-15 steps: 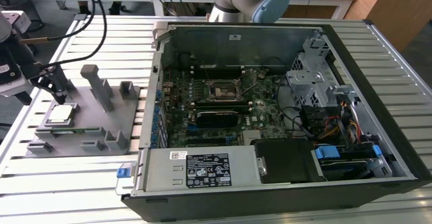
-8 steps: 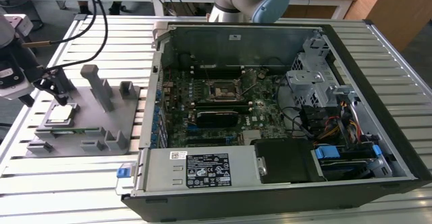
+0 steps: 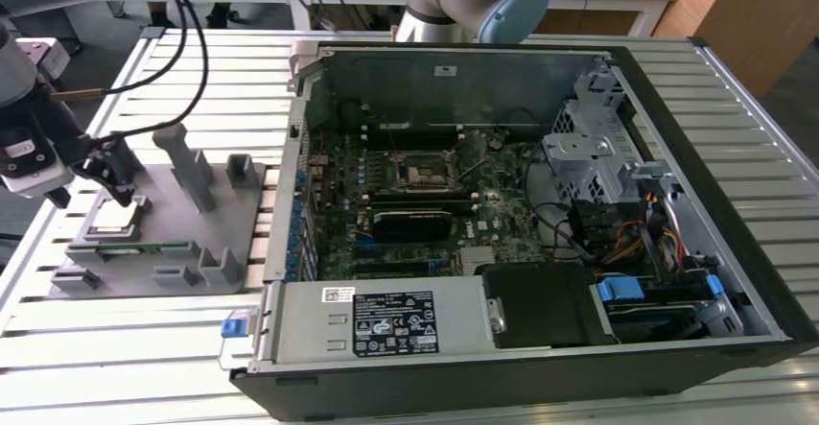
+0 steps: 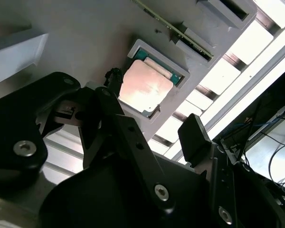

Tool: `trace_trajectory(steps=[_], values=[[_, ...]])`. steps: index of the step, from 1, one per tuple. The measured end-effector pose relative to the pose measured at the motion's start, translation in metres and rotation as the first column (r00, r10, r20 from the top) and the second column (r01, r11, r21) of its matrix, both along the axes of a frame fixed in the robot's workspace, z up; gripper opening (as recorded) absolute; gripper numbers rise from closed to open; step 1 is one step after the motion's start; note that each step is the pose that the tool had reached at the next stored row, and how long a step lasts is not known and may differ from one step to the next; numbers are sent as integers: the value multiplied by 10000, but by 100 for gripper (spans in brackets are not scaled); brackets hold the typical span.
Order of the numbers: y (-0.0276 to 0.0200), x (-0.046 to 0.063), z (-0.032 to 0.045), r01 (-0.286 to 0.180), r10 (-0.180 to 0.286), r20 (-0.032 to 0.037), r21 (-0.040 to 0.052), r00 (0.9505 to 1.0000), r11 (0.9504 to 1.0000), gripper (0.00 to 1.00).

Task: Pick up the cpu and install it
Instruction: 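Pick up the cpu and move it towards the insertion slot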

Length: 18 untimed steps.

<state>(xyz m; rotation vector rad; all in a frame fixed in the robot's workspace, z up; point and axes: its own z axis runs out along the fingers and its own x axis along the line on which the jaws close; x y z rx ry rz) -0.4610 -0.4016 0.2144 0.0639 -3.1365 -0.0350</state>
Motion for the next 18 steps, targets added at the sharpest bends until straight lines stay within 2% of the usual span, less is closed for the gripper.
trace_trajectory(steps=[7, 15, 17, 18], values=[[21, 0, -72, 7, -7, 0, -13, 10000, 10000, 74], [23, 0, -139, 62, -62, 0, -44, 10000, 10000, 74], [24, -1, -152, 103, -103, -1, -45, 9999, 9999, 75], [23, -1, -154, 127, -127, -2, -45, 9999, 9999, 81]])
